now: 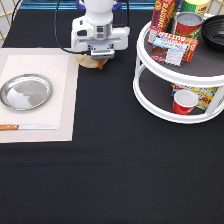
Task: Arrange plate and fork
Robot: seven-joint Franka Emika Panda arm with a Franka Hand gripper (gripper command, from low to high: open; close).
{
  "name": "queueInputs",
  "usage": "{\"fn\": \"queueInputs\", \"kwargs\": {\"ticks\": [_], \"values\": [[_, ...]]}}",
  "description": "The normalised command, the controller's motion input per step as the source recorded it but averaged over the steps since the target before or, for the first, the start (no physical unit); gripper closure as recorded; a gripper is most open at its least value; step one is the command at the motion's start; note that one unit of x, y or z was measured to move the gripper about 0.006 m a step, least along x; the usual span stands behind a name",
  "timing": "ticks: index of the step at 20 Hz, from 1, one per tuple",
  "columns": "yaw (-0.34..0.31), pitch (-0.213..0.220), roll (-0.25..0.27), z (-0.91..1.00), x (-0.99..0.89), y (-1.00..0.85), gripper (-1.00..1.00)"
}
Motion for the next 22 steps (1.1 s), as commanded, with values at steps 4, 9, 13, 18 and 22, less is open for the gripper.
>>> {"fn": "queueInputs", "kwargs": {"ticks": [4,9,13,18,22], "values": [[0.000,-0.013,0.159,0.17,-0.12,-0.10,1.00],[0.000,0.004,0.177,0.77,0.02,-0.39,1.00],[0.000,0.003,0.188,0.77,0.15,-0.71,1.00],[-0.018,0.004,0.102,0.42,0.18,-0.72,1.00],[-0.080,0.034,0.008,0.21,0.20,-0.62,1.00]]}}
